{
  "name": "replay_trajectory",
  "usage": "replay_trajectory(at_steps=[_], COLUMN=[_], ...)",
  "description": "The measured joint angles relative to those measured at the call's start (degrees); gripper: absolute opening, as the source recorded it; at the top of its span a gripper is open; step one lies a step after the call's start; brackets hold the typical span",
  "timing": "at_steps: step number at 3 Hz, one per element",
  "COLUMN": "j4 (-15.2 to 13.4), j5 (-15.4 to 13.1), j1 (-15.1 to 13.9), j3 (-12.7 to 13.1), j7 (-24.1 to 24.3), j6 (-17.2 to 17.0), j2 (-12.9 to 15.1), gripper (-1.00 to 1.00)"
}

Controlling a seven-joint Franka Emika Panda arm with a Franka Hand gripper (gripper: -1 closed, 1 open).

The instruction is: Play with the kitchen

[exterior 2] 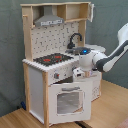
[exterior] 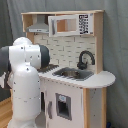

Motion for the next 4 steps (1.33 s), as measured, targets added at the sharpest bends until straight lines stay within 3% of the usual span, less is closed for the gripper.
replay_trajectory(at_steps=[1, 4], j4=[0.1, 0.1], j5=[-2.0, -2.9], j1=[0.0, 1.7], j3=[1.8, 9.6], j7=[4.1, 19.9], j6=[0.0, 0.0], j2=[3.6, 4.2], gripper=[-1.0, -1.0])
